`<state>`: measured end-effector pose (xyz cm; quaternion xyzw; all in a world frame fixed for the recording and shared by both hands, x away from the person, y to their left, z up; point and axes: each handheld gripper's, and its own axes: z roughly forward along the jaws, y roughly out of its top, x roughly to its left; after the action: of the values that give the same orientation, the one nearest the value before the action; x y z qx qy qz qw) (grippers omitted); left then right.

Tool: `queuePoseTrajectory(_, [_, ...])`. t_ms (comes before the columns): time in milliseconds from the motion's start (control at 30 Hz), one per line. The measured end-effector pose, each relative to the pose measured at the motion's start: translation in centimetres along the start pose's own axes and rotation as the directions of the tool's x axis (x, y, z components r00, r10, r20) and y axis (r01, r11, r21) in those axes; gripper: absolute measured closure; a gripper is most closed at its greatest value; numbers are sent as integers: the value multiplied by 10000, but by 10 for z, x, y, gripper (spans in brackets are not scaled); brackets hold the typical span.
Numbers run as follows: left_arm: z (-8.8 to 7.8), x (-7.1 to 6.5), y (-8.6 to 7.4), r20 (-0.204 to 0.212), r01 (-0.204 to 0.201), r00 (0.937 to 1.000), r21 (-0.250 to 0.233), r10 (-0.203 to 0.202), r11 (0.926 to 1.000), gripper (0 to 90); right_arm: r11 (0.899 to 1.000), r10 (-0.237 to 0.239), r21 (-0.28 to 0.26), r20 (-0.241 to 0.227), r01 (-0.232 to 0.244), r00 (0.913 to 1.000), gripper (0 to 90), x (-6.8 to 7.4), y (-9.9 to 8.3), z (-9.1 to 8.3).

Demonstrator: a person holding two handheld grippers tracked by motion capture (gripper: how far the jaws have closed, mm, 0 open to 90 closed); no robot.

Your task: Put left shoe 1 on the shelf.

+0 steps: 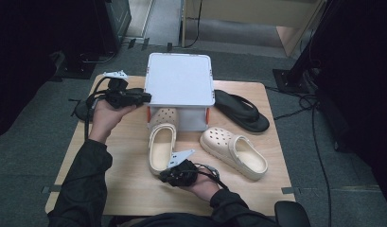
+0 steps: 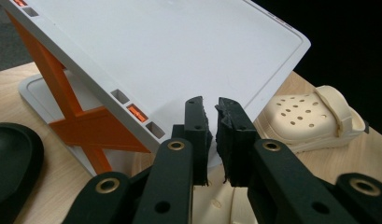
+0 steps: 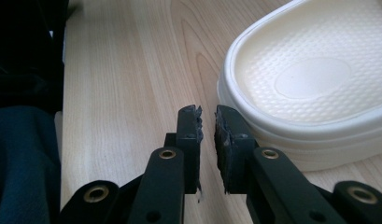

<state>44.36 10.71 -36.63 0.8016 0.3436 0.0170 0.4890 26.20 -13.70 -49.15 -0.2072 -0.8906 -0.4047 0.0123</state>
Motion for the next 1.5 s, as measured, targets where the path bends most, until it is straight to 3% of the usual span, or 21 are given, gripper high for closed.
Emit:
queuePoseTrajectory(200, [0,-3,1,-275,-205,9994,107,208,9997,863,9997,-225,-85,217,227,9995,833,2,1,3])
queuePoseTrajectory(333, [-1,-2,0,-212,-177,9996,114,180,9998,865,9997,-210,-147,393,216,9990,832,2,2,3])
queuePoseTrajectory(467, [0,-2,0,-148,-112,9998,45,113,9999,865,9980,-126,-605,632,164,9979,832,-3,8,0])
queuePoseTrajectory(733, [0,-2,-1,-131,-85,9999,50,86,10000,872,9974,-312,-619,772,360,9965,851,-5,11,0])
queuePoseTrajectory(1000, [0,-1,-1,-84,-88,9999,68,88,9999,876,9952,-774,-489,1391,849,9873,854,-4,15,5])
queuePoseTrajectory(1067, [0,-2,-1,-78,-82,9999,68,83,9999,876,9959,-628,-545,1535,719,9862,855,-9,16,3])
queuePoseTrajectory(1100, [0,-2,-1,-78,-76,9999,57,76,10000,876,9964,-436,-672,1245,523,9913,862,-14,17,2])
queuePoseTrajectory(1167, [0,-1,-1,-74,-82,9999,68,83,9999,876,9963,-436,-683,1227,523,9915,864,-14,18,2])
queuePoseTrajectory(1333, [0,-1,-1,-68,-73,9999,72,74,9999,878,9938,-835,-593,1659,945,9826,862,-13,23,6])
queuePoseTrajectory(1500, [0,-1,-1,-46,-32,10000,73,32,10000,878,9930,-365,-1038,1883,569,9814,861,-26,30,1])
